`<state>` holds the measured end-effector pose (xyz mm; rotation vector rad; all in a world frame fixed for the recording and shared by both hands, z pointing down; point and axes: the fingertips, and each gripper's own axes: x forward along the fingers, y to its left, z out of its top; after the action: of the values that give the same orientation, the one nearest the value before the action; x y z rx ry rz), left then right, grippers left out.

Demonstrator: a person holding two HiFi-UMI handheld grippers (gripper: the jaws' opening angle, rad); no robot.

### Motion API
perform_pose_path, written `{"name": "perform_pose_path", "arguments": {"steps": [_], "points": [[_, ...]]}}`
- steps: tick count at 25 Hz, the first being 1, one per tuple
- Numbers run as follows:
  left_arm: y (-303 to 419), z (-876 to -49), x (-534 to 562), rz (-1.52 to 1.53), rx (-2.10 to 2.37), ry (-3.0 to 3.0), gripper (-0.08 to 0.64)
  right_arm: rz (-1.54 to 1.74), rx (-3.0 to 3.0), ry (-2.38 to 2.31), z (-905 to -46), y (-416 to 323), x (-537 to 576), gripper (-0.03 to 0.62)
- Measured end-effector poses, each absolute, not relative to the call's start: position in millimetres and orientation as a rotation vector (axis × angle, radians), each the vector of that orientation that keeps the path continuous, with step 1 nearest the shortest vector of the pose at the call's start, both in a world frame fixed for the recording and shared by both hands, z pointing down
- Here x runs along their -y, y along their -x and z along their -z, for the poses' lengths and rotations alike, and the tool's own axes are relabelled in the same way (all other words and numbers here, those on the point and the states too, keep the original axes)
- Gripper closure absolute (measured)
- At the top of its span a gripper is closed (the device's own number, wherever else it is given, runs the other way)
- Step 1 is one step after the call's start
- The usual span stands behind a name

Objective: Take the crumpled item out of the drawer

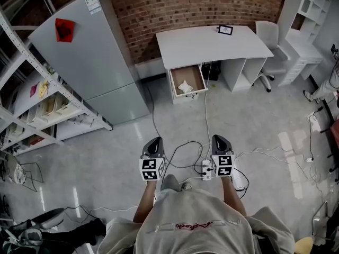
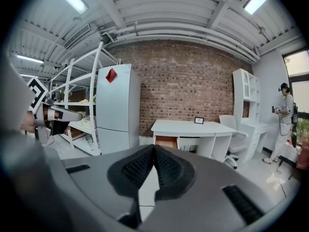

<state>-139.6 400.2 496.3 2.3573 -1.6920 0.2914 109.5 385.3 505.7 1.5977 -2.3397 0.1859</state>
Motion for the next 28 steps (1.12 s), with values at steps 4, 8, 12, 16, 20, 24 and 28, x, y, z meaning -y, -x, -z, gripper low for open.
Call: {"name": "perform_pose_path", "arguments": {"steps": [4,8,12,16,20,24,28], "points": [[139.9,-494.9,-390.5,-0.293,1.704,-2.355,0.551,-0.189,2.348,-1.583,-509.2,-108.1,-378.8,0.58],[143.0,-496.4,-376.2,-0.287,1.713,-2.356,0.551,-0.183,2.354,-1.577,-511.2,-104.5,-363.3,0.58],[145.5,-499.3,-356.3,-0.282,1.712,-2.353,0.551,-0.173,2.359,-1.579,-509.2,-100.8,-342.0,0.58],[146.6,-503.6,-327.7,-0.273,1.704,-2.36,0.551,-0.167,2.353,-1.581,-512.5,-98.6,-315.6,0.58],[148.2,-505.2,-289.8,-0.267,1.689,-2.381,0.551,-0.164,2.334,-1.591,-513.7,-94.7,-283.2,0.58],[149.4,-505.4,-247.3,-0.26,1.654,-2.403,0.551,-0.157,2.308,-1.614,-511.5,-91.6,-244.7,0.58],[154.7,-502.5,-201.1,-0.254,1.621,-2.419,0.551,-0.158,2.288,-1.636,-504.7,-84.5,-205.1,0.58]]}}
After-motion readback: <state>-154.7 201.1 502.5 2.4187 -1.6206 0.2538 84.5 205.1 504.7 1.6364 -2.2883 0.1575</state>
